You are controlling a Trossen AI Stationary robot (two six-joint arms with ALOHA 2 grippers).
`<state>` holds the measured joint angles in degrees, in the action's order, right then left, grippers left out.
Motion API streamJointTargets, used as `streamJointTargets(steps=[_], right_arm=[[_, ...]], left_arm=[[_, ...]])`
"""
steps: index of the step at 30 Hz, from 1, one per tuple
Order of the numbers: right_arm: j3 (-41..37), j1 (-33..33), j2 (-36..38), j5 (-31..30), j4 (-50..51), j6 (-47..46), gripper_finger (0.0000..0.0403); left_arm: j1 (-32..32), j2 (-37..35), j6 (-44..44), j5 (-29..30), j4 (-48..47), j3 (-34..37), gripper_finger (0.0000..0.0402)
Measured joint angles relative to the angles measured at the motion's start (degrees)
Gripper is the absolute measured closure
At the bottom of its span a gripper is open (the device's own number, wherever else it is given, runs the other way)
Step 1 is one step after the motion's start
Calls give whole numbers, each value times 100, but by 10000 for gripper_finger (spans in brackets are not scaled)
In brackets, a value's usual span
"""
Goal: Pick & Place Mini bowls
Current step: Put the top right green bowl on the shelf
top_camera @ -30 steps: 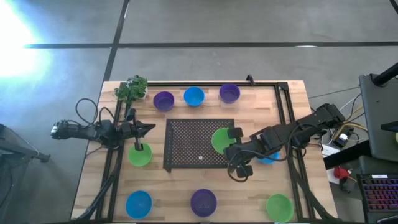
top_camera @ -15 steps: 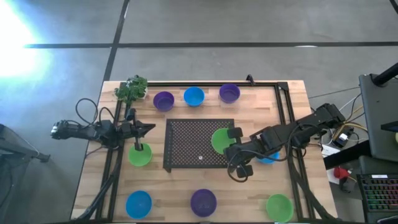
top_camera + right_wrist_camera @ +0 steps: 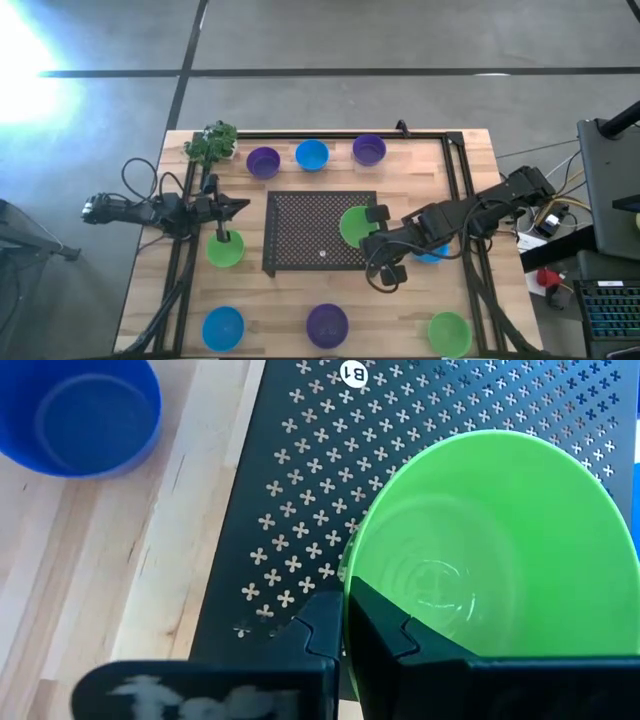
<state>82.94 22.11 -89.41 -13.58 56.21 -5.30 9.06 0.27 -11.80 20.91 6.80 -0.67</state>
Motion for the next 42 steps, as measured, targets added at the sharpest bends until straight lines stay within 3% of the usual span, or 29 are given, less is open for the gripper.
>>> streamJointTargets(steps=[27,42], right_arm=[[0,0,0,11,-4,94,393],[0,-4,0,-2,-24,324,316]], left_arm=[[-7,0,-10,0,-1,0,402],[-4,-1,-16,-1,0,0,402]])
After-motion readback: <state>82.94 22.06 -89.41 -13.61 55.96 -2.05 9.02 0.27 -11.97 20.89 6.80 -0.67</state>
